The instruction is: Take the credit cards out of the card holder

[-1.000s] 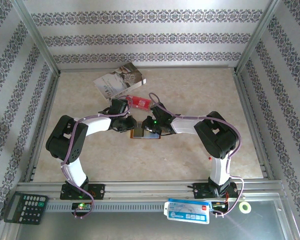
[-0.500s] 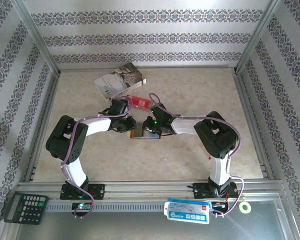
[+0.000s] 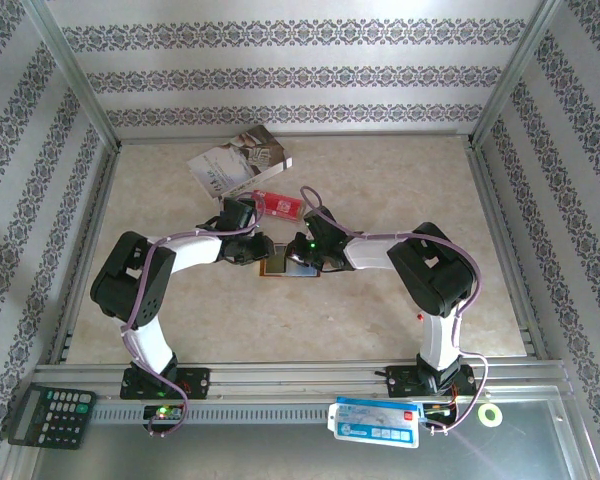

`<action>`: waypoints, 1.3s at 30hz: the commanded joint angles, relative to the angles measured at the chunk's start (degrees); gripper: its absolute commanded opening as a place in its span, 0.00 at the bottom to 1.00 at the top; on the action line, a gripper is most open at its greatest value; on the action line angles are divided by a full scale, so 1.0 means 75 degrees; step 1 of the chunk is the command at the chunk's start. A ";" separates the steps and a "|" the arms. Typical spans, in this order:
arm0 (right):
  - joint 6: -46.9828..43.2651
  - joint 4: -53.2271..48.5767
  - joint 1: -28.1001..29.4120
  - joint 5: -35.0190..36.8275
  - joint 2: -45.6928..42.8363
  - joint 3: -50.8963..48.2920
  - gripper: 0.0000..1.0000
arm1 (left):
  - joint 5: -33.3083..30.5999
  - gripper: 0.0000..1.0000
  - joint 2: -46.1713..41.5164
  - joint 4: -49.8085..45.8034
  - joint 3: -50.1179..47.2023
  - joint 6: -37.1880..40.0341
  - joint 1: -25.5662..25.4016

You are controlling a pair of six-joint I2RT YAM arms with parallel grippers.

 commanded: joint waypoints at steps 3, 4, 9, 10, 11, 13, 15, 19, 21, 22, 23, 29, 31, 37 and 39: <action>-0.0250 -0.0073 -0.0160 0.0408 -0.0596 -0.0390 0.00 | -0.0447 0.36 -0.0339 -0.0404 -0.0267 0.0215 -0.0071; -0.0293 -0.0075 -0.0194 0.0434 -0.0643 -0.0424 0.00 | -0.0425 0.37 -0.0412 -0.0381 -0.0265 0.0245 -0.0074; -0.0435 -0.0072 -0.0335 0.0260 -0.0639 -0.0407 0.00 | -0.0318 0.39 -0.0778 -0.0131 -0.0311 0.0406 -0.0079; -0.0443 -0.0073 -0.0336 0.0223 -0.0633 -0.0399 0.00 | -0.0293 0.39 -0.0803 -0.0172 -0.0286 0.0423 -0.0077; -0.0440 -0.0046 -0.0336 0.0209 -0.0635 -0.0406 0.00 | -0.0241 0.39 -0.0814 -0.0186 -0.0263 0.0429 -0.0072; -0.0436 -0.0038 -0.0328 0.0195 -0.0633 -0.0389 0.00 | -0.0148 0.38 -0.0826 -0.0186 -0.0258 0.0407 -0.0072; -0.0421 -0.0035 -0.0324 0.0190 -0.0625 -0.0405 0.00 | -0.0138 0.36 -0.0822 -0.0178 -0.0278 0.0398 -0.0068; -0.0393 -0.0028 -0.0336 0.0071 -0.0569 -0.0363 0.00 | 0.0228 0.30 -0.0680 -0.0121 -0.0215 0.0411 -0.0072; -0.0365 0.0029 -0.0334 0.0000 -0.0541 -0.0343 0.00 | 0.0487 0.26 -0.0479 -0.0106 -0.0123 0.0363 -0.0085; -0.0350 0.0098 -0.0335 -0.0046 -0.0539 -0.0356 0.00 | 0.0534 0.25 -0.0376 -0.0099 -0.0084 0.0337 -0.0102; -0.0336 0.0144 -0.0336 -0.0073 -0.0534 -0.0356 0.00 | 0.0539 0.24 -0.0291 -0.0093 -0.0061 0.0335 -0.0127; -0.0171 0.0736 -0.0336 -0.0431 -0.0632 -0.0449 0.01 | 0.0392 0.18 0.0252 -0.0476 0.0223 0.0379 -0.0216; -0.0072 0.1056 -0.0338 -0.0633 -0.0677 -0.0509 0.04 | 0.0308 0.16 0.0330 -0.0577 0.0249 0.0389 -0.0221; 0.0150 0.1386 -0.0246 -0.0876 -0.0524 -0.0470 0.17 | 0.0239 0.14 0.0380 -0.0616 0.0189 0.0376 -0.0246; 0.0179 0.1357 -0.0208 -0.0819 -0.0407 -0.0475 0.20 | 0.0233 0.13 0.0363 -0.0612 0.0191 0.0371 -0.0250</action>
